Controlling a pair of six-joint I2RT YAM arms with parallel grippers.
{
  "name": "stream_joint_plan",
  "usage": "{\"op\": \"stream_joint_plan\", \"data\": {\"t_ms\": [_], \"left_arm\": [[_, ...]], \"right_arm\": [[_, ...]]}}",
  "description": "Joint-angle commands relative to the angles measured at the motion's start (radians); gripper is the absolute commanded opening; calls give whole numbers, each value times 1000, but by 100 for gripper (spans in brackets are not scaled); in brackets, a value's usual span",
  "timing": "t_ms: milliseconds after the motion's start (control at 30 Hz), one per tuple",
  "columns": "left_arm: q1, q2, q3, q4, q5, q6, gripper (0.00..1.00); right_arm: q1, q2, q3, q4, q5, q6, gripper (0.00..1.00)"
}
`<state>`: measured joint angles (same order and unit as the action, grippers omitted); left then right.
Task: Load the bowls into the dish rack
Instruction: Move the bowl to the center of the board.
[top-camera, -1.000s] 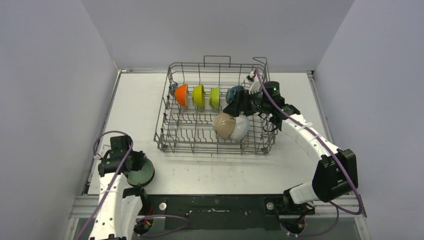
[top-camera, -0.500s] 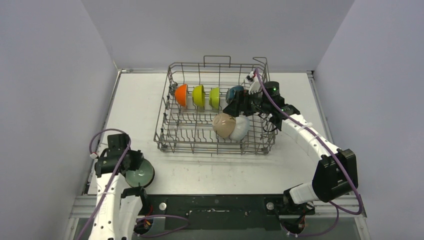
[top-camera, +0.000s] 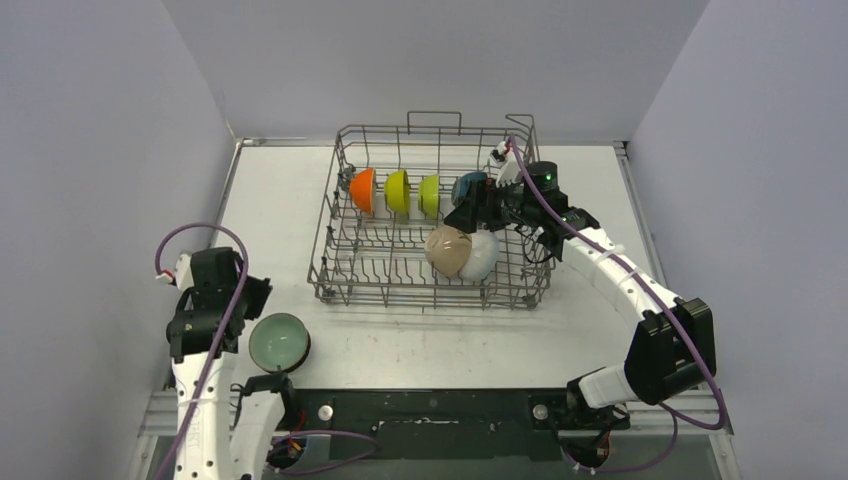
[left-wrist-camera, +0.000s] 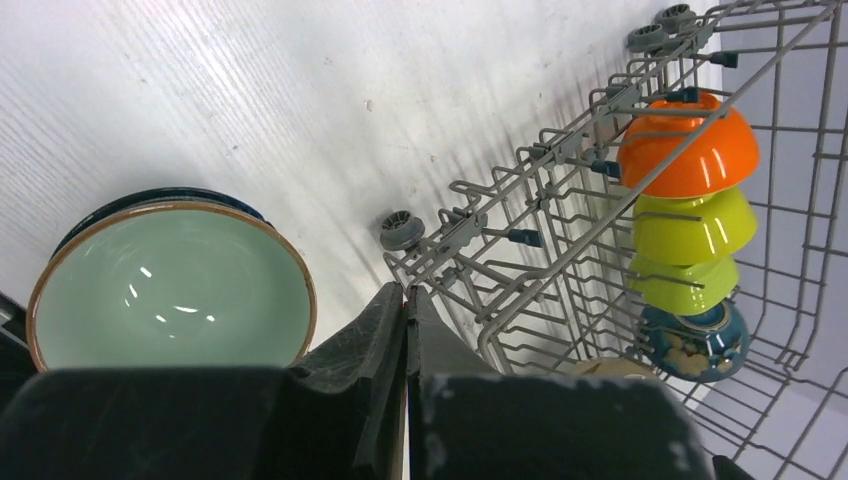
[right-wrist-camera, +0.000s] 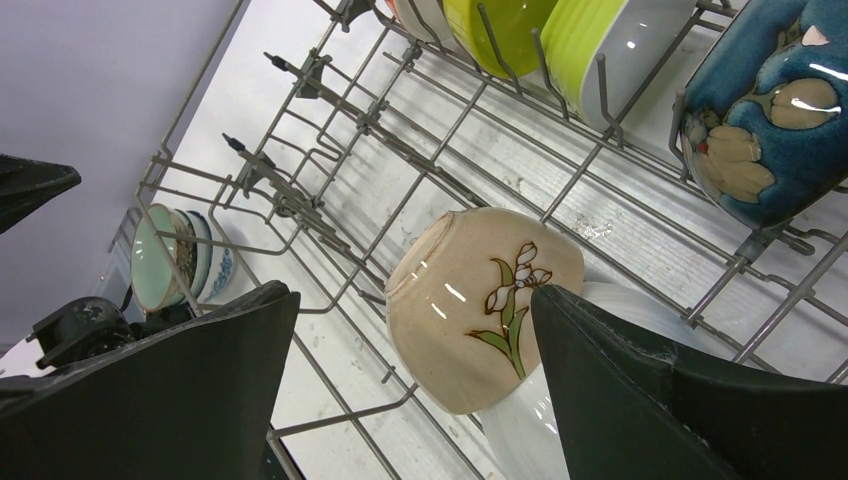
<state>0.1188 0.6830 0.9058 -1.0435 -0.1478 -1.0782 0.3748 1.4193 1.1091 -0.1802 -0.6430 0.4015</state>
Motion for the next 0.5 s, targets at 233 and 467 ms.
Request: {"op": "stream_joint_plan", "data": {"t_ms": [233, 467], "left_arm": [[-16, -18, -160, 76, 50, 5, 68], [-15, -2, -286, 68, 68, -183, 71]], "right_arm": [[7, -14, 37, 34, -1, -6, 90], [6, -19, 25, 35, 5, -8, 90]]}}
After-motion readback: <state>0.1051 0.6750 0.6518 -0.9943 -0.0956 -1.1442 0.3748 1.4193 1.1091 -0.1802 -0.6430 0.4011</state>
